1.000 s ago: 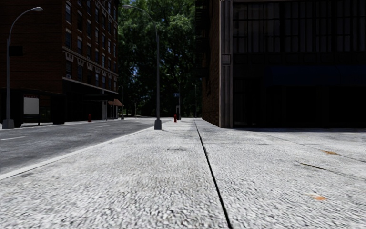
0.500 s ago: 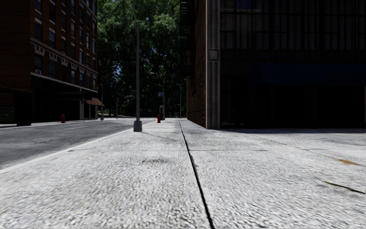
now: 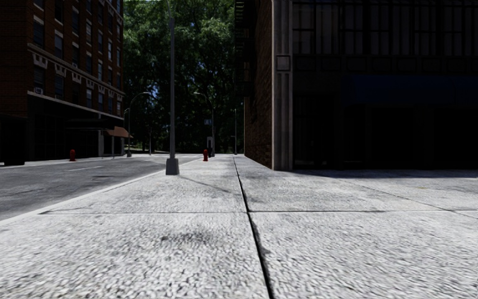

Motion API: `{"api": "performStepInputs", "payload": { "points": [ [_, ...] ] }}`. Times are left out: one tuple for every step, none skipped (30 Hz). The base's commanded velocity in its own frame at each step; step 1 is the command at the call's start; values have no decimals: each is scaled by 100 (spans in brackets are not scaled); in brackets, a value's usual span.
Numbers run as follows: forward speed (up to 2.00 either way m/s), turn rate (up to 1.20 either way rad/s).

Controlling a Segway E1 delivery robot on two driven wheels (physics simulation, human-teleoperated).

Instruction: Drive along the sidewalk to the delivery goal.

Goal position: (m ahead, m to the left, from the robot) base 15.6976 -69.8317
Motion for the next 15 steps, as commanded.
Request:
{"api": "performStepInputs", "payload": {
  "points": [
    [195, 0],
    [195, 0],
    [195, 0],
    [195, 0],
    [195, 0],
    [195, 0],
    [195, 0],
    [195, 0],
    [195, 0],
    [195, 0],
    [195, 0],
    [195, 0],
    [195, 0],
    [195, 0],
    [195, 0]
  ]
}}
